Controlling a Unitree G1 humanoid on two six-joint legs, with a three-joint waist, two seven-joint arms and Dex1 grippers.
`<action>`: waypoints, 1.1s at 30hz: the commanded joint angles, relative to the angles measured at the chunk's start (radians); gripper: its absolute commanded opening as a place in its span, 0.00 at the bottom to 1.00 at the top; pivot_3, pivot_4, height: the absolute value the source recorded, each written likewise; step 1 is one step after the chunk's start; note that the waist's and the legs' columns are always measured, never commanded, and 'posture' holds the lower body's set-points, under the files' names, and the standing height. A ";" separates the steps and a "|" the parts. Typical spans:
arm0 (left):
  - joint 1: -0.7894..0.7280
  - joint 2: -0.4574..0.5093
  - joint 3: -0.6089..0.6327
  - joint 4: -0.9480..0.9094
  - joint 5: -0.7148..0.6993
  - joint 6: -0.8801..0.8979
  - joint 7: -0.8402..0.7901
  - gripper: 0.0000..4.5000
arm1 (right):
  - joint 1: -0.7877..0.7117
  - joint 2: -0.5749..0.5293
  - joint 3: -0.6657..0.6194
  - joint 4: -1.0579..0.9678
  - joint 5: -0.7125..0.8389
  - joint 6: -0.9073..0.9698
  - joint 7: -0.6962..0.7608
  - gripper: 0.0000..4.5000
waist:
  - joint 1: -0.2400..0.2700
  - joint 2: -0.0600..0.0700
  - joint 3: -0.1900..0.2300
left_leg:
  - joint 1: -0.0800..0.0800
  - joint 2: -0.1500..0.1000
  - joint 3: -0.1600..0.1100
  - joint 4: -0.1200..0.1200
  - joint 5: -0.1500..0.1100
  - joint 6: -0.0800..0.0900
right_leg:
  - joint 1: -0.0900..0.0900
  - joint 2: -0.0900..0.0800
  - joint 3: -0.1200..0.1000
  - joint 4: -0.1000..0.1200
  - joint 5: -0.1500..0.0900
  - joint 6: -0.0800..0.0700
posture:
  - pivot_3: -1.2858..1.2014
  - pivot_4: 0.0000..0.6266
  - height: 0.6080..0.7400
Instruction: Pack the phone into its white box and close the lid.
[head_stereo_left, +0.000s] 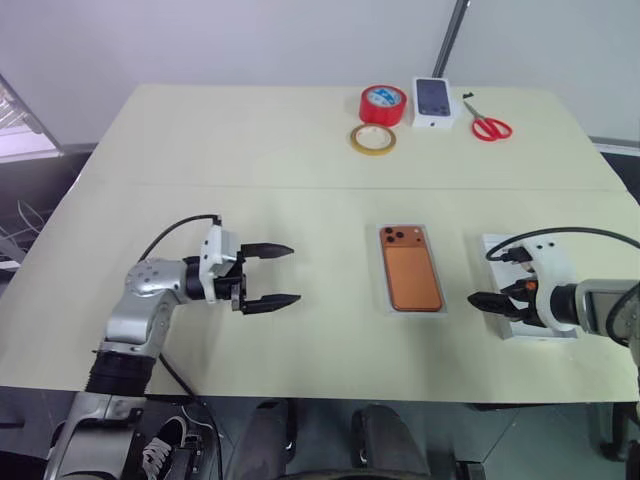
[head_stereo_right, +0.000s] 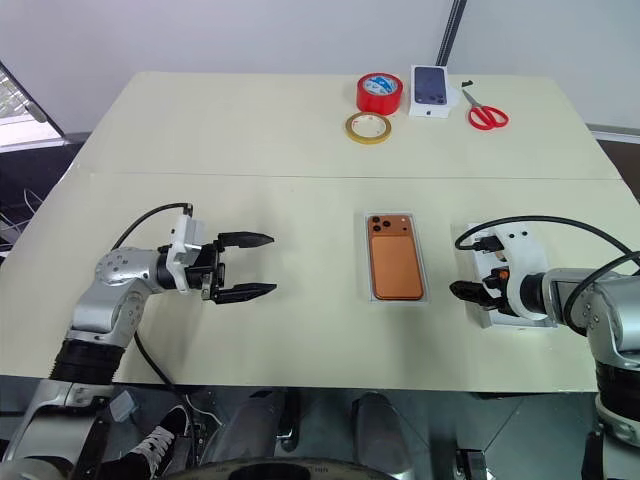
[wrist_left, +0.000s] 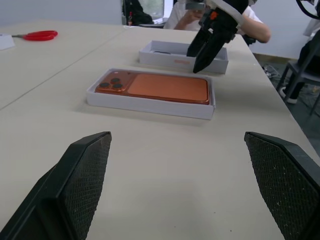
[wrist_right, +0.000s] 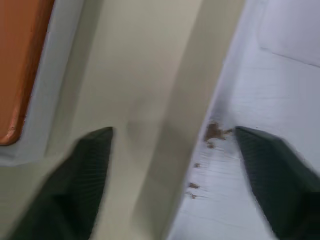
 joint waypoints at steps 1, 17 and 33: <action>0.022 -0.003 -0.002 -0.057 -0.017 0.006 0.017 1.00 | -0.009 -0.014 0.013 -0.005 -0.008 -0.008 -0.011 0.38 | 0.001 0.000 0.000 | 0.000 0.000 0.000 0.000 0.000 0.000 | 0.000 0.000 0.000 0.000 0.000 0.000 | 0.52 0.24 1.00; 0.013 -0.005 -0.007 -0.067 -0.005 0.026 0.070 1.00 | -0.083 0.144 -0.077 0.053 -0.033 -0.025 -0.095 0.01 | -0.006 -0.004 -0.002 | 0.001 0.000 0.000 0.000 0.000 0.000 | 0.001 0.000 0.000 0.000 0.000 0.000 | 0.52 0.24 1.00; -0.036 -0.070 0.000 -0.032 0.007 0.028 0.171 1.00 | -0.486 0.721 -0.491 0.064 0.195 -0.012 -0.219 0.01 | -0.001 -0.001 -0.001 | 0.000 0.000 0.001 -0.007 0.001 -0.002 | -0.004 0.001 0.001 0.002 0.000 0.000 | 0.52 0.24 1.00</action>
